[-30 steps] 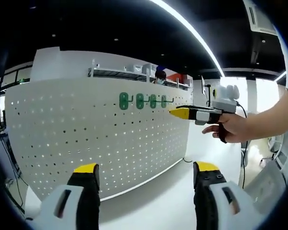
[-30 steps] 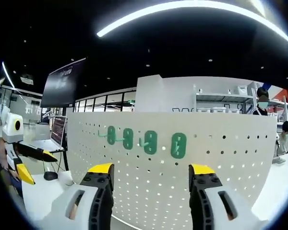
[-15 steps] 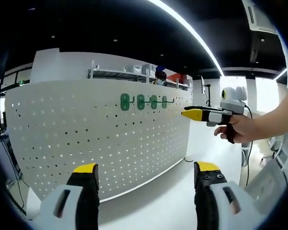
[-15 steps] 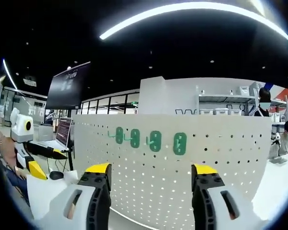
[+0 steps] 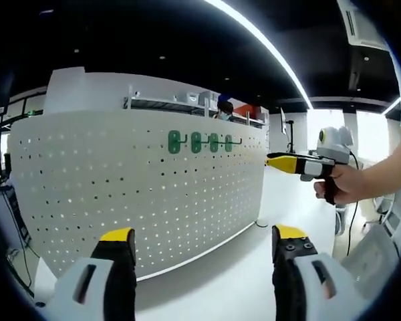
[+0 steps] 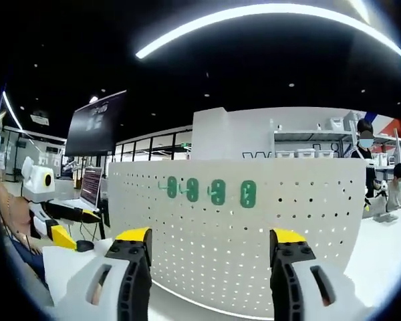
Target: Insert the hook assembly into the mounting plate slot until the hook locks in place.
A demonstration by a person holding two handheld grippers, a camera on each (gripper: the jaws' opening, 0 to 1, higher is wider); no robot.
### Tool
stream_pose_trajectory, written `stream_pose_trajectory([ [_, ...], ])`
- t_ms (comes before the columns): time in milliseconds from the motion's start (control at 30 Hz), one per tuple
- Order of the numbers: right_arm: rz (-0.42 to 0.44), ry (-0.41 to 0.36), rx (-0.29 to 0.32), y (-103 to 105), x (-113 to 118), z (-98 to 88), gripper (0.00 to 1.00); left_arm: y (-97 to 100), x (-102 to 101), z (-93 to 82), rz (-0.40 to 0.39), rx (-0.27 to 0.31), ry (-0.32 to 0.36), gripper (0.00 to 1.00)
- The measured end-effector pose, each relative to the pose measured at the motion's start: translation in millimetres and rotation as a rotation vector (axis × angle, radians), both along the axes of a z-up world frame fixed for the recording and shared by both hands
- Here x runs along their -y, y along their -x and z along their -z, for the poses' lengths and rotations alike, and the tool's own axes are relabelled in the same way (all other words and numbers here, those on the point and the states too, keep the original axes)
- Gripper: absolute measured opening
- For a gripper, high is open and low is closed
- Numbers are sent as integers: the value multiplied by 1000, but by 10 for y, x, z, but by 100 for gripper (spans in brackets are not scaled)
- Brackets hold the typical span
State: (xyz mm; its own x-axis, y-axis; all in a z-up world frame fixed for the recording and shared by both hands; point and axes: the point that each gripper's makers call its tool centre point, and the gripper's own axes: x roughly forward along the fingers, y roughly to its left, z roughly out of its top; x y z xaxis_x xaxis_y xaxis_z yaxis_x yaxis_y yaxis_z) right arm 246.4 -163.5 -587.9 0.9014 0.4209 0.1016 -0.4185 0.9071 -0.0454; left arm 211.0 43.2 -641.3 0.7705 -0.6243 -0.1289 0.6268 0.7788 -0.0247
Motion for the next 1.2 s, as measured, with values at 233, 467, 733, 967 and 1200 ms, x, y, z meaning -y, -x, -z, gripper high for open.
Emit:
stream_pose_trajectory([
  [233, -1, 3, -14, 121, 53, 78, 70, 44, -25, -10, -3, 18, 5, 90],
  [467, 2, 7, -33, 210, 115, 175, 70, 75, -56, -5, -6, 25, -1, 92],
  [733, 15, 10, -65, 365, 210, 332, 70, 138, -113, 61, -13, 9, 1, 93],
  [967, 25, 16, -94, 484, 276, 460, 71, 184, -143, 118, -20, -9, 8, 93],
  [1200, 24, 21, -104, 581, 316, 520, 71, 275, -184, 168, -18, -21, 10, 93],
])
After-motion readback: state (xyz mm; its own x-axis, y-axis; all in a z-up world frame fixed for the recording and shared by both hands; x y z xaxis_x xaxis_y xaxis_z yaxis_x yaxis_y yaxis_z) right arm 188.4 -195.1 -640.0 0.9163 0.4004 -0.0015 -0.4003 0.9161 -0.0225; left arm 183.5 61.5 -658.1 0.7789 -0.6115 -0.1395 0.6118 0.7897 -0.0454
